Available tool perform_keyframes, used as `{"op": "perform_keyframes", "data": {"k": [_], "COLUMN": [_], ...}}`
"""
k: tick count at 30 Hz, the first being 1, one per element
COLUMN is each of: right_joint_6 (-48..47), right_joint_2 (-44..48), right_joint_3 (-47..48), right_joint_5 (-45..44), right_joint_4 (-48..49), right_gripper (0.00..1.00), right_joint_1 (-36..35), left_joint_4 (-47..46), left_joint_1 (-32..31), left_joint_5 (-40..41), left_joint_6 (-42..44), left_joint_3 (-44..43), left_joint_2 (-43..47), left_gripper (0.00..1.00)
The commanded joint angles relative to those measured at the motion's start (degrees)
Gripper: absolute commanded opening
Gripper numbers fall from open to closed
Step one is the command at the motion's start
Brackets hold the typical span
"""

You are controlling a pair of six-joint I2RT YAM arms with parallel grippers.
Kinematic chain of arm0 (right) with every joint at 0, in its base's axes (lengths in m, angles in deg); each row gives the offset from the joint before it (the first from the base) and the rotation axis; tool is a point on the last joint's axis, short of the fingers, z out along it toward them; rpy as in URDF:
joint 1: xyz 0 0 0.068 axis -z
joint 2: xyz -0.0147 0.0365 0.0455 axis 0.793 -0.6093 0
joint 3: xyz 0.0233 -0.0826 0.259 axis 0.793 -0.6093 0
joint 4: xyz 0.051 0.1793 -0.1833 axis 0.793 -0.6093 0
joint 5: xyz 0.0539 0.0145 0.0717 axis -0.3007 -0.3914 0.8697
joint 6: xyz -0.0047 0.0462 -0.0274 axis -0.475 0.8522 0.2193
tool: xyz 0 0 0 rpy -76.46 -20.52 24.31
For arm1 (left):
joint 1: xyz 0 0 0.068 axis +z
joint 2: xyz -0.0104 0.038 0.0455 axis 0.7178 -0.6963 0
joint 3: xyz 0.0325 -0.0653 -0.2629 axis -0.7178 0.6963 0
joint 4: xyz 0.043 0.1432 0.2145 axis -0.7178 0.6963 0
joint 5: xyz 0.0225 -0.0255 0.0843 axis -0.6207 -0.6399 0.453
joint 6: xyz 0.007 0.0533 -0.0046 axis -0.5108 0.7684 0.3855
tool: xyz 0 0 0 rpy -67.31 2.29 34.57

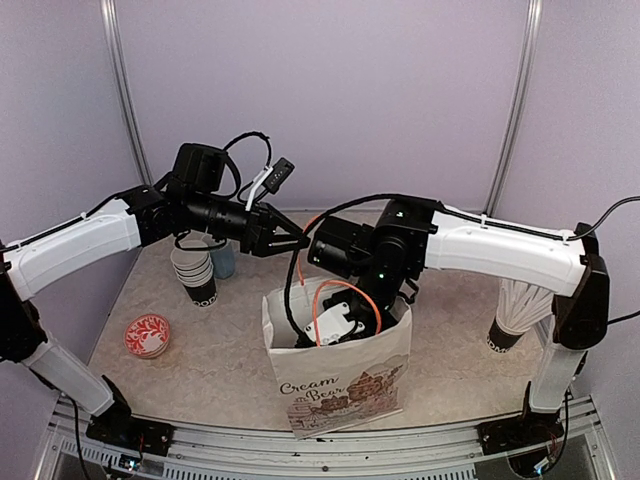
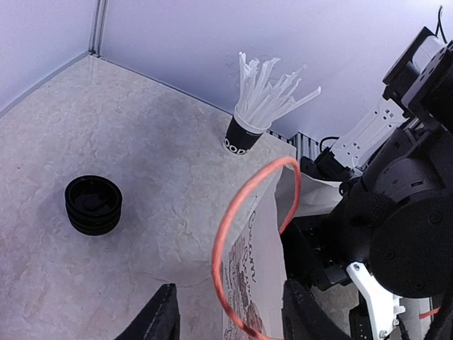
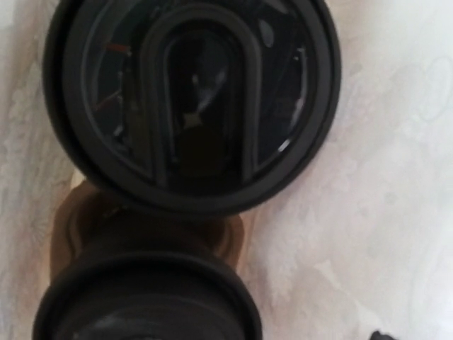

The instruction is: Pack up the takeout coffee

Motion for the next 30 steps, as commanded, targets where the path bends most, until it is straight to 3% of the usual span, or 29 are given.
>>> {"op": "perform_keyframes", "data": {"k": [1,15,20,21,23,25,30], "right_joint_6": [0.8,0.9,0.4,0.4,0.7,0.8,0.9], "right_joint_2": [-0.4,1.1,1.3,1.4,1.5,1.5,1.1], "right_joint_3": [3.5,4.7,6.9,6.9,6.5,6.0,5.9], "right_joint_5": [-0.9,-4.8,-5.7,-5.7,-5.7,-5.7,-5.7], "right_joint_4": [-2.3,-1.7,-1.8,-1.8,-1.9,-1.9,-1.9], "right_gripper": [0.87,0.87,0.88,0.88,0.88,0.87,0.88], "right_joint_1": [-0.5,-0.5,-0.5,-0.5,-0.5,-0.5,-0.6], "left_joint_4": [-1.2,-2.8,-2.7,-2.1,-0.9,-0.2,0.5], "left_joint_1": [-0.1,-0.7,0.1,0.4,1.2,1.8,1.3], "left_joint_5": [-1.6,-2.6,-1.2,-0.3,2.0,4.3,1.7], "left_joint_6": [-0.4,-1.3,-1.3,-1.6,-2.6,-4.0,-4.5], "left_joint_3": [-1.5,-4.2,-4.4,-4.5,-5.3,-5.3,-6.4], "left_joint_2": [-1.2,-3.7,-3.0,-3.1,-3.6,-4.5,-8.5], "left_gripper": [0.45,0.05,0.01,0.06,0.38,0.57,0.62]}}
